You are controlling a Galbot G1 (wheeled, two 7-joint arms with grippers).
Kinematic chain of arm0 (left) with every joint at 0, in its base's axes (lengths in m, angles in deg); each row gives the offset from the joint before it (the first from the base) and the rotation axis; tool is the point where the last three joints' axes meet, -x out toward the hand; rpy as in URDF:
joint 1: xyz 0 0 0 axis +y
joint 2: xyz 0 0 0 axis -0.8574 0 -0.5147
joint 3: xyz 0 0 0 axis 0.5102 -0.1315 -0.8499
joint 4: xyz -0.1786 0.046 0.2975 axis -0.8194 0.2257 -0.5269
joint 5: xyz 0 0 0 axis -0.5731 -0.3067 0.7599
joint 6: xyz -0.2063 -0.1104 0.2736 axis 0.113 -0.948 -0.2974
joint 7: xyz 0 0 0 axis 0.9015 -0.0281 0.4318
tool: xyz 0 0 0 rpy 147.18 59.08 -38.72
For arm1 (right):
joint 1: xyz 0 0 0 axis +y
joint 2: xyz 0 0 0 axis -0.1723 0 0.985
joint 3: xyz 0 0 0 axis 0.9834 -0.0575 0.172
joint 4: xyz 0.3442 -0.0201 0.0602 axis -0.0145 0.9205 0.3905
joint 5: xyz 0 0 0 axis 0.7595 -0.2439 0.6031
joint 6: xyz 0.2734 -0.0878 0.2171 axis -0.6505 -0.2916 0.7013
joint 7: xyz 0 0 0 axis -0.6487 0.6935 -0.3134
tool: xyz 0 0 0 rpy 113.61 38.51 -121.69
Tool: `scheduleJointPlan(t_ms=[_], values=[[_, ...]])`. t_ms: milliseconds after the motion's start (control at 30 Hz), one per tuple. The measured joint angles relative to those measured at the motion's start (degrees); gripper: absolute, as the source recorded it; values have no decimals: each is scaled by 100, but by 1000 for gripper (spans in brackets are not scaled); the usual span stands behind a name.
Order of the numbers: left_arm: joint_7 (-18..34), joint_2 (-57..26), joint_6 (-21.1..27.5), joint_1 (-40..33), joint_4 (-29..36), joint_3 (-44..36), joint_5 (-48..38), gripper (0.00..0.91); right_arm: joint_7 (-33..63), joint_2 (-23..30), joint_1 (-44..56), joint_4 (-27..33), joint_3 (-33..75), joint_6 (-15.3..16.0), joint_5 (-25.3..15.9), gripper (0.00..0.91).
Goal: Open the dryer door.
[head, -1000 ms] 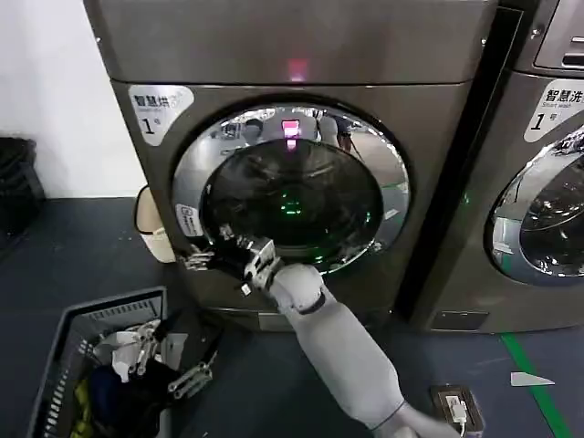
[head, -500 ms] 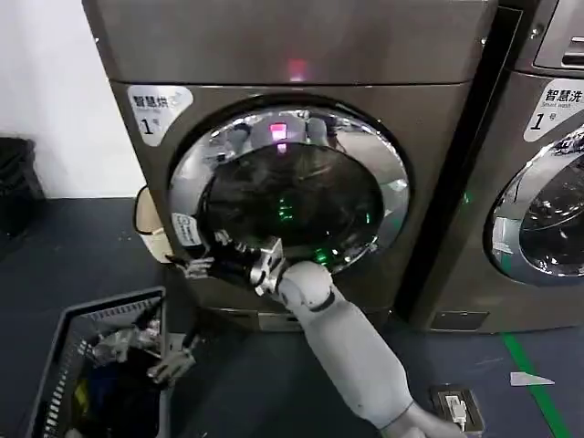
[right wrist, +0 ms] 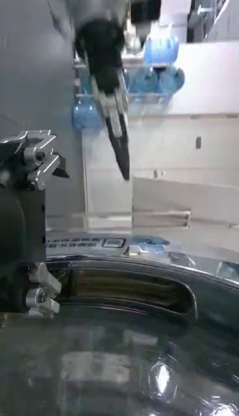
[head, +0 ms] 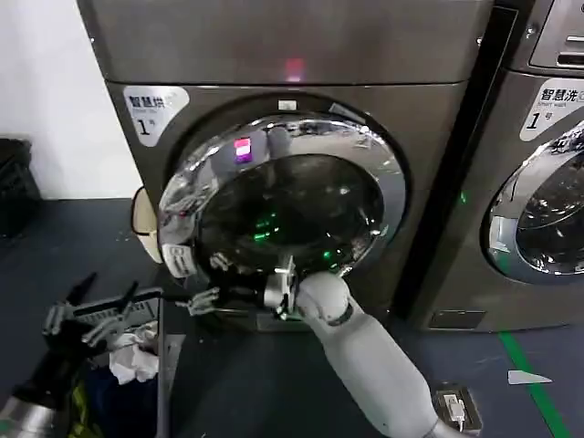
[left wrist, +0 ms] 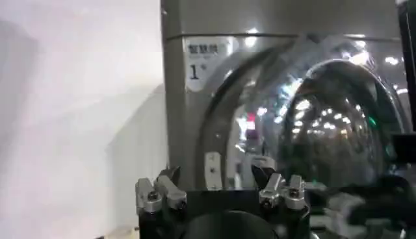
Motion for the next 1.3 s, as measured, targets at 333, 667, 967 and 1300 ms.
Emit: scheduleJointPlan(t_ms=[333, 667, 967, 1300], values=[[-70, -875, 141, -540, -731, -31, -491, 907, -732, -593, 460, -754, 245, 86, 478, 907], [3, -1652, 30, -1073, -1372, -677, -1089, 907, -1705, -1400, 1036, -1389, 664, 1, 557, 907], [-108, -2331, -18, -1534, -1845, -1618, -1378, 907, -2546, -1940, 1560, -1856, 1089, 39, 721, 907], [-600, -3036, -75, -2372, -2310, -2975, -1576, 907, -3468, -2239, 2393, -2094, 2117, -59, 678, 907]])
